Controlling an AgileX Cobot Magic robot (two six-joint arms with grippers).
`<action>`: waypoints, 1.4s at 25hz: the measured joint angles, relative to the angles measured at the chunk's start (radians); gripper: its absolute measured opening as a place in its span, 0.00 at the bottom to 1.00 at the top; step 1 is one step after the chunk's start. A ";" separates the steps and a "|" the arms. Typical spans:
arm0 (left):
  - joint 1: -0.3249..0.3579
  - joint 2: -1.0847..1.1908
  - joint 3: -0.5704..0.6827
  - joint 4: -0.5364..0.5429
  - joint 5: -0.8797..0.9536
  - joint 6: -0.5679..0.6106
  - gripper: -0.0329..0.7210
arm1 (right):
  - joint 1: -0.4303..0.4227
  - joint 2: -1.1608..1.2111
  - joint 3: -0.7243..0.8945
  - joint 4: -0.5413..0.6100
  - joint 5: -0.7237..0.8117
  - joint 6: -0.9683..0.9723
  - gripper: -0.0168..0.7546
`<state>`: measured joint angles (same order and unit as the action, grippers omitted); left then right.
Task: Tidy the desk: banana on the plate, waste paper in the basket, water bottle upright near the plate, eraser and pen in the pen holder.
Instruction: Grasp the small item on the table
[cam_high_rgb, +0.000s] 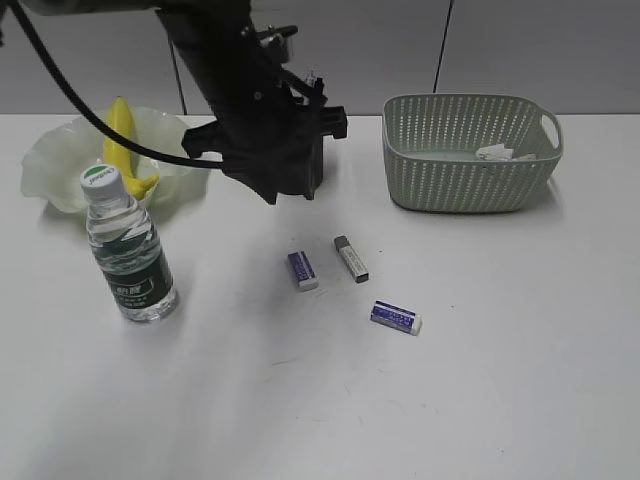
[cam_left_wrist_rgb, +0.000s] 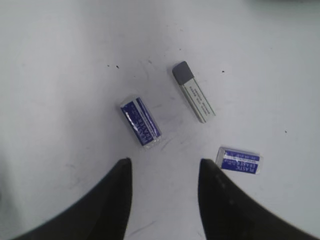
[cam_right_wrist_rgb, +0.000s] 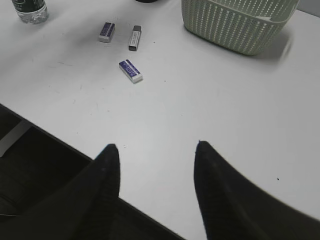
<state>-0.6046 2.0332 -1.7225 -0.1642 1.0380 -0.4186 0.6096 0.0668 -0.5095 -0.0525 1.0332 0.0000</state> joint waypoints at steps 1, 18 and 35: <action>0.000 0.031 -0.027 0.004 0.009 -0.011 0.48 | 0.000 0.000 0.000 0.000 0.000 0.000 0.53; -0.011 0.361 -0.301 0.010 0.175 -0.080 0.55 | 0.000 0.000 0.000 0.000 0.000 0.000 0.53; -0.011 0.406 -0.313 0.053 0.179 -0.098 0.26 | 0.000 0.000 0.000 -0.001 0.000 0.000 0.53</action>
<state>-0.6161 2.4391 -2.0357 -0.1108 1.2172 -0.5163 0.6096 0.0668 -0.5095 -0.0534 1.0332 0.0000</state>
